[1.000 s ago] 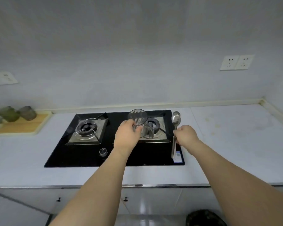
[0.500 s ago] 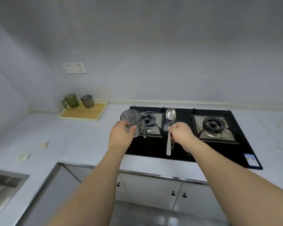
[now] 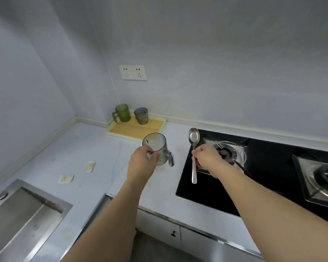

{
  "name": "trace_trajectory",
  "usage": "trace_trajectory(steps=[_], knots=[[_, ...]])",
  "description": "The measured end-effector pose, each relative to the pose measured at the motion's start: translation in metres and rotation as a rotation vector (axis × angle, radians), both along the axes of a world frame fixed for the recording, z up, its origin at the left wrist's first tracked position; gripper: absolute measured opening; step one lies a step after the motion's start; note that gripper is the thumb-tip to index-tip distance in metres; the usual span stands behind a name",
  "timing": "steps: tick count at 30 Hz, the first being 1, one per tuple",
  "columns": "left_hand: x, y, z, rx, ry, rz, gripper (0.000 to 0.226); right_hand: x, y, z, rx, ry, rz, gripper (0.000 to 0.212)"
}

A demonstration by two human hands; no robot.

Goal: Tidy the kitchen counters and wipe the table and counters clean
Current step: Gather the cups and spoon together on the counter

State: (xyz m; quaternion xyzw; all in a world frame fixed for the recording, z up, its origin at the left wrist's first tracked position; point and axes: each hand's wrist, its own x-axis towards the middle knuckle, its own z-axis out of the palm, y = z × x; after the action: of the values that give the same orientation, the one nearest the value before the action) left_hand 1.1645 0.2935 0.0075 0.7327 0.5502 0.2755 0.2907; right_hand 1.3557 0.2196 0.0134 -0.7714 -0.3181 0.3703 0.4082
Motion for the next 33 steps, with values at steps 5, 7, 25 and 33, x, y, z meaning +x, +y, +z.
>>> trace_trajectory(steps=[5,7,25,33], knots=[[-0.042,0.069,0.01,0.04,0.021,0.146,0.022,-0.024,0.076,-0.003,0.007,-0.006,0.115,0.029],[-0.062,0.1,0.009,0.014,0.002,0.205,0.02,-0.035,0.114,-0.007,-0.026,-0.019,0.165,0.028],[-0.095,0.378,-0.049,-0.107,0.003,0.114,0.025,-0.079,0.375,-0.06,-0.322,-0.354,0.209,0.013],[-0.087,0.447,-0.09,-0.171,0.063,0.091,0.025,-0.077,0.441,-0.106,-0.386,-0.316,0.253,0.019]])
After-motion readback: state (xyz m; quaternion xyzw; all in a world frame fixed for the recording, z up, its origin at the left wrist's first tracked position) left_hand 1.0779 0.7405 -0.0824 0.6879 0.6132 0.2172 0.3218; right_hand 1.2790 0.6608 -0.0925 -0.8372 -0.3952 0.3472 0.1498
